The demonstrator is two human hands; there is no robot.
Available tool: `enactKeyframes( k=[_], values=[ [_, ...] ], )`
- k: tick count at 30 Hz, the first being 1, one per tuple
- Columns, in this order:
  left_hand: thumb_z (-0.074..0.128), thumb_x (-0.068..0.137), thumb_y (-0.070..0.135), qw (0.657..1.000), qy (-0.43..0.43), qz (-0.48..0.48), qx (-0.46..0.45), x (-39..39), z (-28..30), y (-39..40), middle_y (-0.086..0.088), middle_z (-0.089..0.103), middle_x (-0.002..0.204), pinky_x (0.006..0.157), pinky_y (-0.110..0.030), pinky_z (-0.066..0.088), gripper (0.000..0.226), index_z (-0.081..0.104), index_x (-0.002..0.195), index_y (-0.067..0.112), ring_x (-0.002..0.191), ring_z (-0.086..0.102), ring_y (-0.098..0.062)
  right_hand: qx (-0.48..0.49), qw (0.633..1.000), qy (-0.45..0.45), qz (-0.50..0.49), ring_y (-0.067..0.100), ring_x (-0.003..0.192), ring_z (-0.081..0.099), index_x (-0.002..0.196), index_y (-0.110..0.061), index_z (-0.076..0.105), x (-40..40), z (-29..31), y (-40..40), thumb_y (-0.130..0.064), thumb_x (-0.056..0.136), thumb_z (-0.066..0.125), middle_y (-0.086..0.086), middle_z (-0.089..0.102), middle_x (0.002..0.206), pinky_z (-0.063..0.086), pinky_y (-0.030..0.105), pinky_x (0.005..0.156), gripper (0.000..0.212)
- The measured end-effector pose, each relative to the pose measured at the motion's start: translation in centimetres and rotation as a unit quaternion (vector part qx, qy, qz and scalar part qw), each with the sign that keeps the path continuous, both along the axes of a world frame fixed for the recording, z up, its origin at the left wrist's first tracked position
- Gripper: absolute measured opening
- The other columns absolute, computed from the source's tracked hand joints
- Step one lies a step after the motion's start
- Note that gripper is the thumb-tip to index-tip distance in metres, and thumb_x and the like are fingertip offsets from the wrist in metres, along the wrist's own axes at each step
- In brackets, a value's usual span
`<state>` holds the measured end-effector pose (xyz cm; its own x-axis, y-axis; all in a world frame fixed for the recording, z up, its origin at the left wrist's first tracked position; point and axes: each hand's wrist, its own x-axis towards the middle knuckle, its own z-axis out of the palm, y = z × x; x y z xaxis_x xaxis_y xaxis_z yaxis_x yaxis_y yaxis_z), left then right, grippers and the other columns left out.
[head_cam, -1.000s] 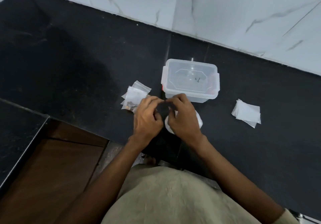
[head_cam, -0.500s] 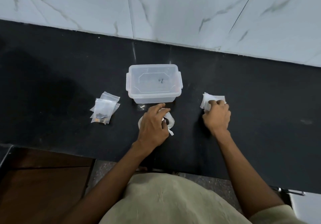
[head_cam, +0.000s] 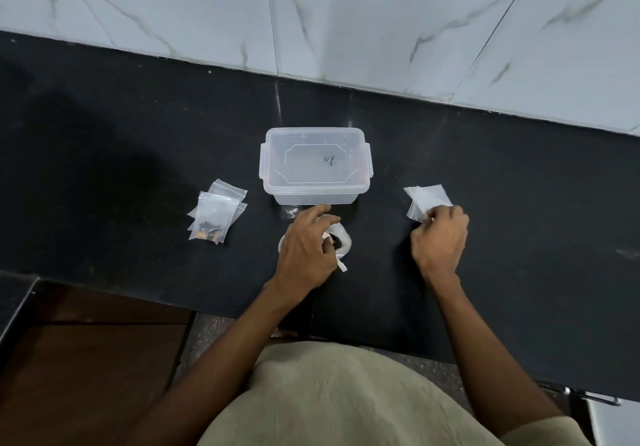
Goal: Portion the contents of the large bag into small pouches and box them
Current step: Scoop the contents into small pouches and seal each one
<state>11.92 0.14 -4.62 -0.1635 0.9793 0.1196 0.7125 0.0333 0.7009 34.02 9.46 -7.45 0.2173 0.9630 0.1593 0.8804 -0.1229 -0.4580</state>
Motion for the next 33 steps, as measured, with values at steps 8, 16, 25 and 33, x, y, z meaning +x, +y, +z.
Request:
enactKeyframes(
  k=[8,16,25,33],
  values=[
    [0.070,0.075,0.002,0.997,-0.048,0.003,0.066,0.0,1.2,-0.1,-0.005,0.061,0.134,0.104,-0.043,0.049,0.060,0.061,0.134,0.009,0.126,0.053,-0.018,0.208,0.964,0.126,0.106,0.022,0.082,0.051,0.085,-0.007,0.057,-3.2,4.8,-3.3,0.003,0.087,0.058,0.005,0.057,0.090,0.044,0.036,0.070,0.010],
    [0.073,0.079,0.025,0.992,-0.073,-0.044,0.088,0.1,2.8,-0.1,-0.003,0.051,0.144,0.106,-0.047,0.042,0.078,0.039,0.147,0.005,0.131,0.050,-0.021,-0.008,0.873,0.424,0.242,0.020,0.072,0.064,0.081,-0.007,0.067,-8.1,7.9,-8.3,-0.002,0.084,0.066,0.003,0.068,0.077,0.053,0.030,0.067,0.006],
    [0.079,0.069,0.025,0.994,-0.072,-0.027,0.073,-0.8,3.8,-1.1,0.001,0.053,0.099,0.077,-0.039,0.048,0.050,0.051,0.107,0.011,0.087,0.053,-0.018,-0.114,0.803,0.515,0.279,0.014,0.060,0.059,0.083,-0.003,0.069,-8.7,9.4,-7.8,-0.009,0.089,0.062,0.006,0.066,0.069,0.046,0.022,0.056,0.012],
    [0.064,0.076,0.023,0.993,-0.061,-0.007,0.097,-0.9,4.1,-2.0,0.002,0.051,0.095,0.079,-0.038,0.046,0.033,0.050,0.104,0.010,0.085,0.050,-0.017,-0.123,0.820,0.518,0.213,0.011,0.054,0.061,0.089,-0.005,0.066,-9.6,9.4,-7.7,0.007,0.087,0.072,0.007,0.067,0.068,0.046,0.018,0.050,0.014]
  ],
)
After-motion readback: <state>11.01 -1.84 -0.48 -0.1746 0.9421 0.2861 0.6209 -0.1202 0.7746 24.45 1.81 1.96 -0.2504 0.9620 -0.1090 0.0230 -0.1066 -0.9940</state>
